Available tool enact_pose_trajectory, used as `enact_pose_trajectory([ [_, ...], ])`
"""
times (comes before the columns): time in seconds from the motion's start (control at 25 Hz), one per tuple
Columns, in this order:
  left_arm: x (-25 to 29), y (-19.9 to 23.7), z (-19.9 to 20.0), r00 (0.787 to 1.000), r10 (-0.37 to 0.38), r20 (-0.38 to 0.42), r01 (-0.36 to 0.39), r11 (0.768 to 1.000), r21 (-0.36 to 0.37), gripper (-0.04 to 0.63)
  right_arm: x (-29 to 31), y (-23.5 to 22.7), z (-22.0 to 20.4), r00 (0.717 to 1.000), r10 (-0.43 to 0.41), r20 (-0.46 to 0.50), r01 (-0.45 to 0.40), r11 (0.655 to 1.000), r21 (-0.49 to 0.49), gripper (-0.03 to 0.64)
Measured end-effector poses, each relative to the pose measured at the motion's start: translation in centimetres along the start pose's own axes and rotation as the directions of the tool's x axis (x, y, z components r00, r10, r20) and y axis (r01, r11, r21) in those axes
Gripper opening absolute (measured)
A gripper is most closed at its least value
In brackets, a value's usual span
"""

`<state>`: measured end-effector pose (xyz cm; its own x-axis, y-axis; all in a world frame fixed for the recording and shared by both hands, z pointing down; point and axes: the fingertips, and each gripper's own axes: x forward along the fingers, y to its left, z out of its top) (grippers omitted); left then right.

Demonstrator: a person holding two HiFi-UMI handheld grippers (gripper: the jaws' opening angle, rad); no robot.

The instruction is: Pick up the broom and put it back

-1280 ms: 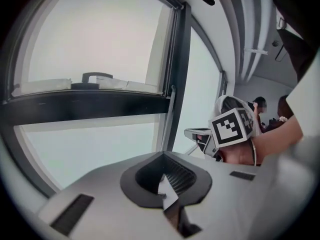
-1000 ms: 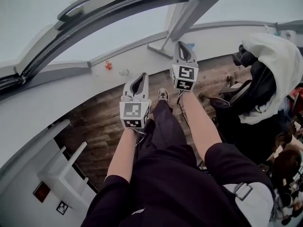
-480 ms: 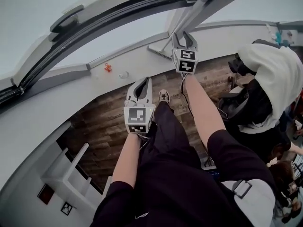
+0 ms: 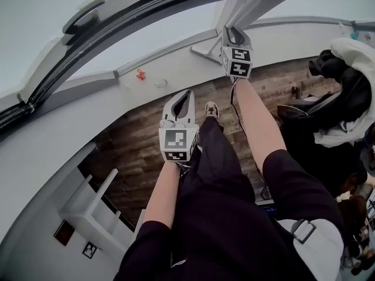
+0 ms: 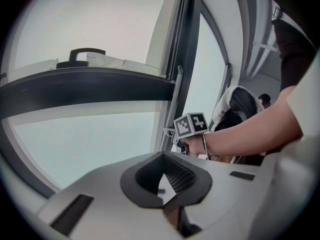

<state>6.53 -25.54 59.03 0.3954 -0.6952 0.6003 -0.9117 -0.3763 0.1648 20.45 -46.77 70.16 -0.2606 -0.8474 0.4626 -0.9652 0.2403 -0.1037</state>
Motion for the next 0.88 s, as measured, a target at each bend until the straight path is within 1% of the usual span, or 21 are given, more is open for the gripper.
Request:
enact_pose_trajectory([
  [0.24, -1.7, -0.3, -0.3, 1.0, -0.022, 0.003, 0.022, 0.999, 0.028, 0.0, -3.2, 1.7, -0.9, 1.0, 0.016, 0.002, -0.016, 0.999, -0.032, 0.091],
  [0.44, -3.9, 0.0, -0.8, 1.0, -0.011, 0.016, 0.01, 0.999, 0.04, 0.0, -6.2, 2.9, -0.5, 0.999, 0.027, 0.019, -0.025, 0.995, -0.092, 0.091],
  [0.64, -6.0, 0.1, -0.2, 0.997, -0.01, 0.073, 0.006, 0.999, 0.053, 0.0, -10.6, 3.7, 1.8, 0.997, 0.028, 0.075, -0.017, 0.988, -0.154, 0.091],
  [0.76, -8.0, -0.1, 0.6, 0.993, -0.015, 0.116, 0.009, 0.999, 0.052, 0.0, -14.6, 4.6, 3.7, 0.994, 0.035, 0.103, -0.016, 0.983, -0.181, 0.091],
  [0.88, -10.0, -0.1, 1.7, 0.985, -0.026, 0.172, 0.019, 0.999, 0.041, 0.0, -19.1, 6.0, 6.2, 0.988, 0.043, 0.147, -0.012, 0.978, -0.209, 0.09],
])
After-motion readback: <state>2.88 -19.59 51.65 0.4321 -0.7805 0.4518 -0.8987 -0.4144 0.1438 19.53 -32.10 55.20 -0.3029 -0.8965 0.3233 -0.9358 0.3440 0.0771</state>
